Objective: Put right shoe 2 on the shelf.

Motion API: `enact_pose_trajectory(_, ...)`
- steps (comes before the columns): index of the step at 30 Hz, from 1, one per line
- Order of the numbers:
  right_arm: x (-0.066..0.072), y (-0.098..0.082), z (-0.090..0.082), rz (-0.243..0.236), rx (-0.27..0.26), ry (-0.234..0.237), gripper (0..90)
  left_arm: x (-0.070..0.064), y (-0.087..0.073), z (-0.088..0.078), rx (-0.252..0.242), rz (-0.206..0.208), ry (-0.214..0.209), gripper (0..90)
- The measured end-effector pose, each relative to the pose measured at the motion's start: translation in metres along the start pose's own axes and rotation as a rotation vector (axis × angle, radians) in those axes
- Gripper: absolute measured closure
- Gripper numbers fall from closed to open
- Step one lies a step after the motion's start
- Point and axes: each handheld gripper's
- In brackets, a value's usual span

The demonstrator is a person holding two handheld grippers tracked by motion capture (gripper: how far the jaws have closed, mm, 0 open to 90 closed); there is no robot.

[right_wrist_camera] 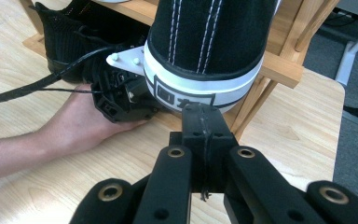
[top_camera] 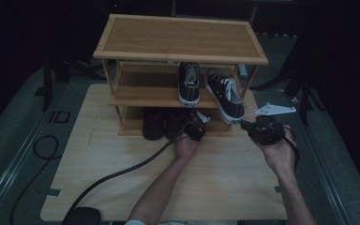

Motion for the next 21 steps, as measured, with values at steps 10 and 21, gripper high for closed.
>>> enact_pose_trajectory(10, 0.0014, 0.0038, 0.0045, -0.001, -0.007, 0.009, 90.0, -0.0005, 0.0000, 0.0005, -0.003, -0.004, 0.001, 90.0)
enact_pose_trajectory(21, -0.0010, 0.0062, 0.0077, 0.008, -0.008, 0.010, 90.0, -0.0003, 0.0000, 0.0003, -0.002, 0.000, 0.003, 90.0)
Point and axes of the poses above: each handheld gripper's, and its own axes: z roughly forward along the jaws, y roughly out of its top, x roughly to its left
